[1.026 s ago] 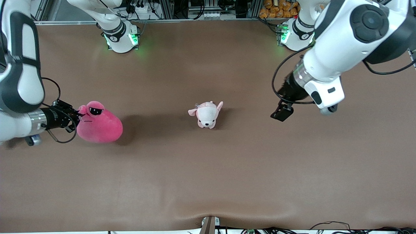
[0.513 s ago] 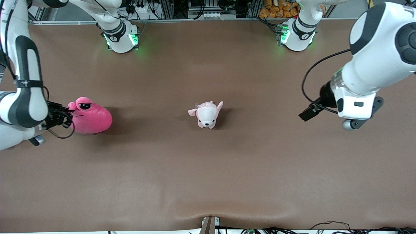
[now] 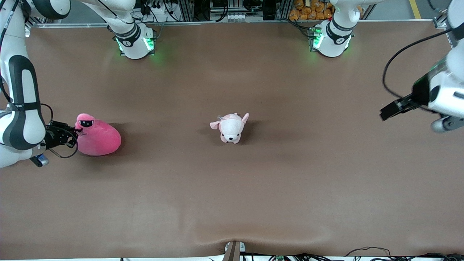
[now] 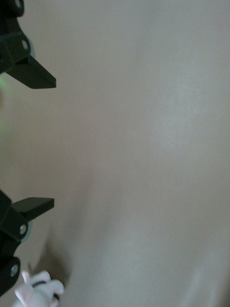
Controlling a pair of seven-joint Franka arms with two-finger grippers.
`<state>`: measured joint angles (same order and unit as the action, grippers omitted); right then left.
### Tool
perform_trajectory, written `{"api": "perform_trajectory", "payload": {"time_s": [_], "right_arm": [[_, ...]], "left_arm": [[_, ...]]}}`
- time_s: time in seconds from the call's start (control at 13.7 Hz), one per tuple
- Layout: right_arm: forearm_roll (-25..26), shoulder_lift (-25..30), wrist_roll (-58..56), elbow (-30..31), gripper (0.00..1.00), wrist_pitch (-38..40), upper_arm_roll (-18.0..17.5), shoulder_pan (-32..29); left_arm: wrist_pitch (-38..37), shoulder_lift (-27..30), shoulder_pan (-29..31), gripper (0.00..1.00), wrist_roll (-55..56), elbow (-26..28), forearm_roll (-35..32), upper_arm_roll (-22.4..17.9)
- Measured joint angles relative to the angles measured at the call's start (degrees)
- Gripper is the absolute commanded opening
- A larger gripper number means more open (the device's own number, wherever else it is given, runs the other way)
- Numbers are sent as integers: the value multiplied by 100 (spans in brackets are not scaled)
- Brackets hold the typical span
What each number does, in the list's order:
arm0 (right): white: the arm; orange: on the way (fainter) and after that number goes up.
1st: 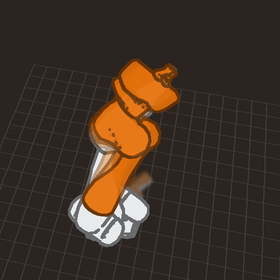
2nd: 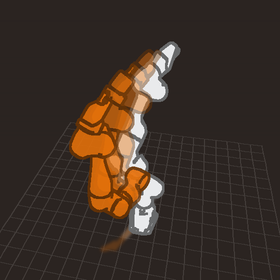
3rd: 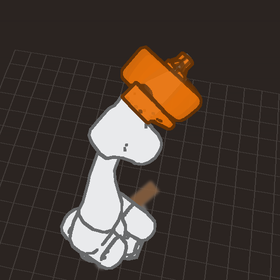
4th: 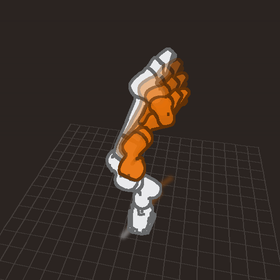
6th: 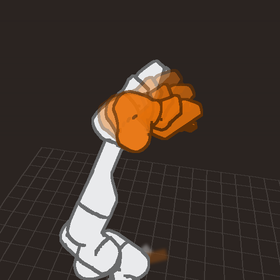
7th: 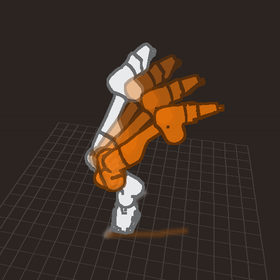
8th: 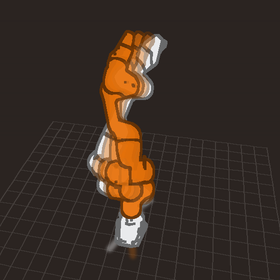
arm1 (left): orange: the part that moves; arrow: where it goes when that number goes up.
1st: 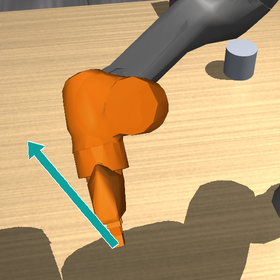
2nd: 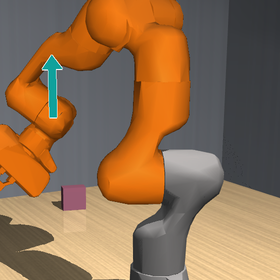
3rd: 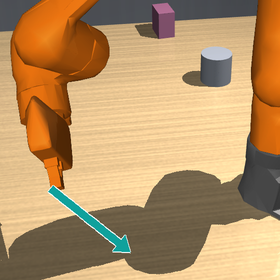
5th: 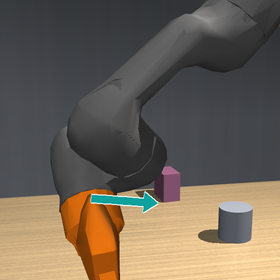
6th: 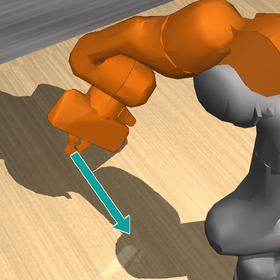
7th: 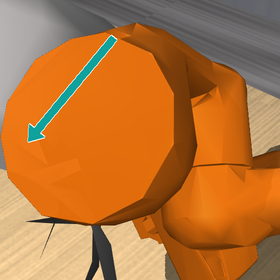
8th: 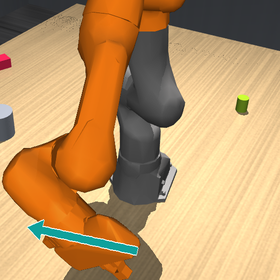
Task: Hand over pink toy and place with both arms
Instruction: 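Carry the pink toy with the right gripper beside the grey husky and release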
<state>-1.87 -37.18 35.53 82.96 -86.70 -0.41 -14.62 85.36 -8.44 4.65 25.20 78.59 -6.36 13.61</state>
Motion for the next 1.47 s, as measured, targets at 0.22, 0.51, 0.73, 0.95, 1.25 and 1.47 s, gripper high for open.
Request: {"api": "perform_trajectory", "payload": {"time_s": [0.22, 0.51, 0.73, 0.95, 1.25, 1.47], "right_arm": [[6, 0, 8, -106, 100, -301, -24, 223], [7, -1, 19, -228, 100, -550, -16, 332], [4, -5, 17, -292, 100, -624, -23, 346], [4, 0, 13, -655, 100, -570, -24, 375], [-4, 68, -4, -1240, 100, -414, -67, 404], [-14, 337, -208, -1614, 100, -362, -249, 605]], "left_arm": [[-22, 489, -1, 100, -276, 531, 0, -75], [-22, 979, 45, 100, -277, 961, 0, -83], [-22, 1170, 78, 100, -278, 1131, 0, -84], [-21, 1305, 79, 100, -278, 1256, 0, -81], [-21, 1471, 79, 100, -279, 1334, 0, -52], [-18, 1559, 78, 100, -280, 1337, 34, -46]]}}
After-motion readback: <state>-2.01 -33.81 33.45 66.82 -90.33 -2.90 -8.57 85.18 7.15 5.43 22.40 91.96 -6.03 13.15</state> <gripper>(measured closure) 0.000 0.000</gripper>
